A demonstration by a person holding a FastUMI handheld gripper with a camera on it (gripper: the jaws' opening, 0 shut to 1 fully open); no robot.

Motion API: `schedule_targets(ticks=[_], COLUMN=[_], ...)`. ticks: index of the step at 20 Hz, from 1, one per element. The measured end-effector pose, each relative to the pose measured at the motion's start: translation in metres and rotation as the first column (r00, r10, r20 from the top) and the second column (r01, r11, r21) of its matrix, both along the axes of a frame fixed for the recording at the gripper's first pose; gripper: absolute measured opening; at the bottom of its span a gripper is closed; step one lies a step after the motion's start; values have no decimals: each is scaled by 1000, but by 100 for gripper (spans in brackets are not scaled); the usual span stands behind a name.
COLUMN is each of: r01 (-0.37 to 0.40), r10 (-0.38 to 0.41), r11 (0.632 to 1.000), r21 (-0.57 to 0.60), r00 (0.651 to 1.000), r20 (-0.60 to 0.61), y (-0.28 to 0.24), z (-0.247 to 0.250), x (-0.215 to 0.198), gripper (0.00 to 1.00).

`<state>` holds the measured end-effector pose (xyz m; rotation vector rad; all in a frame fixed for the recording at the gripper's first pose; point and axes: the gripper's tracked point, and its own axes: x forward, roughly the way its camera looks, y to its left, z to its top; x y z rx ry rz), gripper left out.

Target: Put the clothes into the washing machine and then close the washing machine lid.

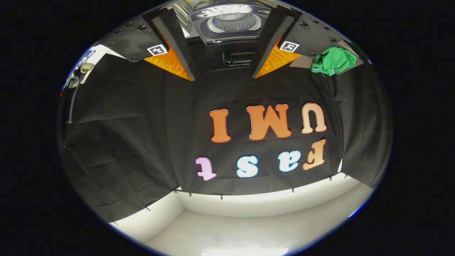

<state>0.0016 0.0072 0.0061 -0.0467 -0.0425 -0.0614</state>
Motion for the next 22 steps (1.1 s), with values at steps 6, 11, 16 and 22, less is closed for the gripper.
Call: schedule_targets(ticks=[6,11,16,22], r01=[67,9,-39,-195], r10=[-69,-10,40,197], r11=[997,997,996,978], r21=[39,70,84,72], r00=[997,1000,999,980], r20=[29,8,-7,-20], y=[-8,11,37,121], z=[7,3,4,7], x=[2,4,18,44], gripper=[98,98,98,98])
